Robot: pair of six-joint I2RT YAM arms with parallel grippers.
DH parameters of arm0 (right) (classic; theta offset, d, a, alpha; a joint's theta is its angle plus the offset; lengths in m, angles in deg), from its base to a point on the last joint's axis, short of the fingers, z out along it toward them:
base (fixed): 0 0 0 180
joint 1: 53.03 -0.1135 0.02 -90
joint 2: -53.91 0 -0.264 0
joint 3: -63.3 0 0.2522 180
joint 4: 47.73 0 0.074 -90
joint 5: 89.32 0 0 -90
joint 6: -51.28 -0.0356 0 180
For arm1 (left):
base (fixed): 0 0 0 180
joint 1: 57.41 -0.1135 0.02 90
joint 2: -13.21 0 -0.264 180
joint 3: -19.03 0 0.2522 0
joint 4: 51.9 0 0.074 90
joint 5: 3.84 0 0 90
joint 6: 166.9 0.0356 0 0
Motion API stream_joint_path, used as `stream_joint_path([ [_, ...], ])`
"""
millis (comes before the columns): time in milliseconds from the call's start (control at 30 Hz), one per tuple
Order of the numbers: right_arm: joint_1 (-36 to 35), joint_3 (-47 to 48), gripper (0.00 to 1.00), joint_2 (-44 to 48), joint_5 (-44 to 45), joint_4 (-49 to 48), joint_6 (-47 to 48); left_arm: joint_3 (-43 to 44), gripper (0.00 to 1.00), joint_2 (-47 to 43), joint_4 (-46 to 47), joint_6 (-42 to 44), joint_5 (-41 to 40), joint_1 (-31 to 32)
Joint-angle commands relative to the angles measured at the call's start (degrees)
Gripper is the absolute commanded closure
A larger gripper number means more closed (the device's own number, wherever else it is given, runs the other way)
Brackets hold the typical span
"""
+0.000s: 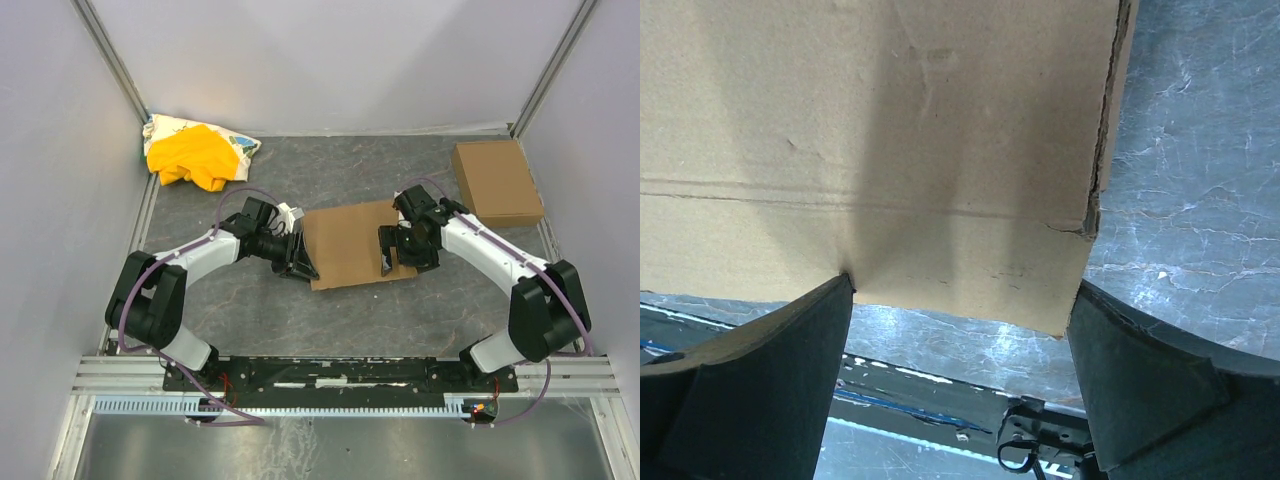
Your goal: Fold the paper box
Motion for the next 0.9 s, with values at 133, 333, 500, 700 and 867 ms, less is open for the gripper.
stream_joint_path([
  [133, -0.4, 2.8, 0.08, -1.5, -5.1, -3.0, -0.6, 0.4, 0.56, -1.0, 6.8, -2.8, 6.2, 0.3],
  [333, -0.4, 2.7, 0.08, -1.9, -4.9, -3.3, -0.5, -0.4, 0.56, -0.9, 6.7, -2.5, 5.7, 0.4],
  [500, -0.4, 2.5, 0.08, -1.9, -4.9, -3.6, -0.5, -1.2, 0.56, -1.1, 7.6, -3.4, 6.4, 0.3],
  [700, -0.3, 2.4, 0.08, -1.9, -4.8, -3.4, -0.3, -1.6, 0.56, -1.2, 9.6, -5.1, 7.7, 0.3],
  [867, -0.1, 2.4, 0.08, -2.0, -4.7, -3.5, -0.2, -1.9, 0.56, -1.1, 10.1, -5.7, 8.3, 0.4],
])
